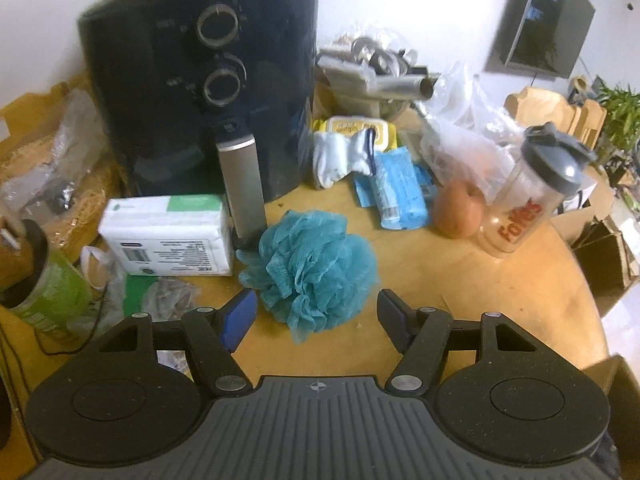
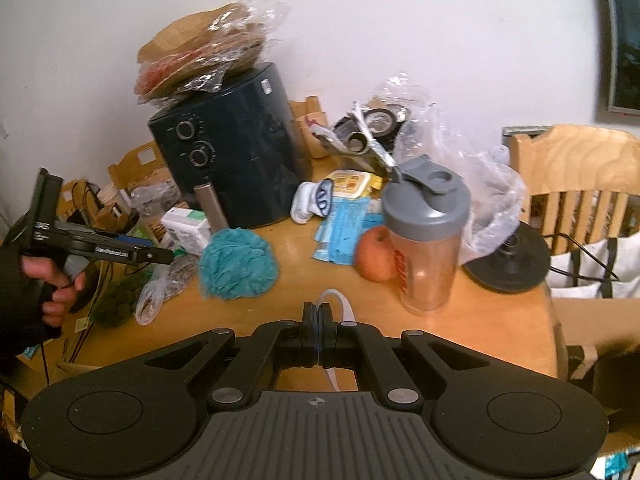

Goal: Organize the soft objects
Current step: 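Grasp the teal mesh loofah with the left tool while the right tool holds the strap, then lift the loofah with the left tool toward the box while the right tool carries the strap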

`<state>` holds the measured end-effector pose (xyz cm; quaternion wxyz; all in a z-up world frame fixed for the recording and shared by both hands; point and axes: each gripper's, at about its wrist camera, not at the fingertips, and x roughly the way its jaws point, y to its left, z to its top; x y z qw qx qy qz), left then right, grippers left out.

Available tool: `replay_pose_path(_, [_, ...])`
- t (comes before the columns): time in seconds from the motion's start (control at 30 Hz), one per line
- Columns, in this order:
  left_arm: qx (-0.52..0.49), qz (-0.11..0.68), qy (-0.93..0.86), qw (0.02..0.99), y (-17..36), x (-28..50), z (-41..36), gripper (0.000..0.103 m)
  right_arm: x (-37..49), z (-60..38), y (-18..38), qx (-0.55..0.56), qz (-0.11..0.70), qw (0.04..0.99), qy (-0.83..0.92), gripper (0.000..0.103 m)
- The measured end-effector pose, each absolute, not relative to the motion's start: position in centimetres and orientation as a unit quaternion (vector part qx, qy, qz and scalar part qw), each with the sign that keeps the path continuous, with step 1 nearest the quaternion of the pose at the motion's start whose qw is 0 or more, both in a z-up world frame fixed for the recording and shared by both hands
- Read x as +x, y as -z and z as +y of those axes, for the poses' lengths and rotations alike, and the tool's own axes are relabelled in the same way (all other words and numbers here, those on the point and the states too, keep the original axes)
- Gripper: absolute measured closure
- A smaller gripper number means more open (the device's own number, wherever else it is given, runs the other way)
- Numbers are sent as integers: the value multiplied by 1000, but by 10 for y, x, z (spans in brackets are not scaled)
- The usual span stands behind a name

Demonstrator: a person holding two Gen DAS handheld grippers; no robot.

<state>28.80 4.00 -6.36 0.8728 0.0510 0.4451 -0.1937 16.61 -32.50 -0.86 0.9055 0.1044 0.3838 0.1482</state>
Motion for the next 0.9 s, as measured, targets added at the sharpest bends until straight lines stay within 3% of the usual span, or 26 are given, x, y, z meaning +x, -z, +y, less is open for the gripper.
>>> replay_pose_path(0.3, [31,469,183,863,109,334,31,38,145,-341,12,117,390,907,-111,100])
replay_pose_path(0.37, [22,468,181,865,116,341,32,45,141,-342,13,118,391,907,-105,100])
replay_pose_path(0.43, [7,471,181,864,123,347,34,74,137,-344,12,116,393,907,-100,100])
replay_pose_path(0.53, [-16,480,197,855,129,351,34,84,134,-344,11,111,394,907,-96,100])
replay_pose_path(0.9, [1,469,222,855,114,338,27,94,143,-335,4,86,390,910,-112,100])
